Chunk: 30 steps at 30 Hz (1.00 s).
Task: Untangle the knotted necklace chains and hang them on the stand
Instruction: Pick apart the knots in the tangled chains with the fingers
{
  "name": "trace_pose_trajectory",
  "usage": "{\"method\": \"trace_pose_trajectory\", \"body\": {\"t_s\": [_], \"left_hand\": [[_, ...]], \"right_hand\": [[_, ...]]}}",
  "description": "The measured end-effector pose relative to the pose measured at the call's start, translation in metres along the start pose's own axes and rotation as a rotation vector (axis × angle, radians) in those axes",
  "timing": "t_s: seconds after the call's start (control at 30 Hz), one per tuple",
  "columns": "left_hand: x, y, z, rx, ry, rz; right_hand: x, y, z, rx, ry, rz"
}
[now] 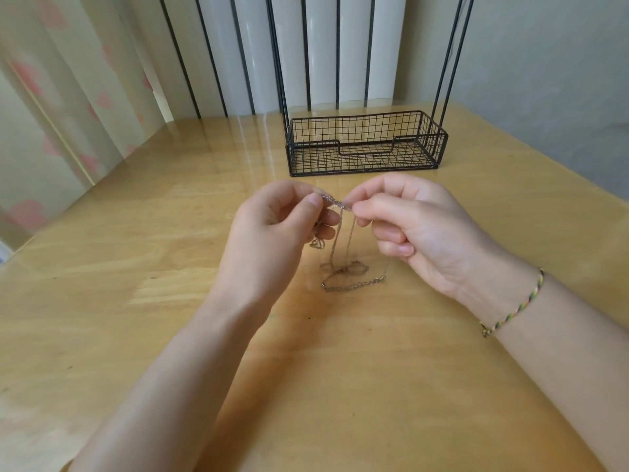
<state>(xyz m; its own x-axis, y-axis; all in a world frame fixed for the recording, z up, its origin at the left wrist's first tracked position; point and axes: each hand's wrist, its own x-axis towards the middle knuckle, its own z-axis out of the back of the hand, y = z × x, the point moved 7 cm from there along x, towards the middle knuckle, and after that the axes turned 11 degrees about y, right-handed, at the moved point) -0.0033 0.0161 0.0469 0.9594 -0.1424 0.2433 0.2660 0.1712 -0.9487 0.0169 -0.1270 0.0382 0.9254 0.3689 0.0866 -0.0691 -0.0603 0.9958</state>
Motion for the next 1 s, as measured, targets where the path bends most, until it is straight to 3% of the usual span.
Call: {"method": "trace_pose_trajectory", "body": {"t_s": [0.2,0.4,0.53,0.77,1.0], "left_hand": [[-0.001,-0.005,0.000,0.038,-0.015,-0.023],[-0.003,-0.009,0.000,0.094,-0.042,-0.031],[-0.002,-0.007,0.001,0.128,-0.045,-0.033],[-0.001,-0.007,-0.004,0.142,-0.012,-0.012],[-0.003,-0.010,-0.002,0.184,-0.009,-0.025]], "right_hand": [[-0.006,0.019,-0.004,-0.407,-0.087,0.220],[-0.007,0.026,-0.007,-0.604,-0.152,0.290],[-0.008,0.024,-0.007,-0.561,-0.133,0.281],[-0.004,0.009,-0.004,-0.220,-0.067,0.129],[-0.004,0.016,-0.001,-0.339,-0.096,0.187]]}}
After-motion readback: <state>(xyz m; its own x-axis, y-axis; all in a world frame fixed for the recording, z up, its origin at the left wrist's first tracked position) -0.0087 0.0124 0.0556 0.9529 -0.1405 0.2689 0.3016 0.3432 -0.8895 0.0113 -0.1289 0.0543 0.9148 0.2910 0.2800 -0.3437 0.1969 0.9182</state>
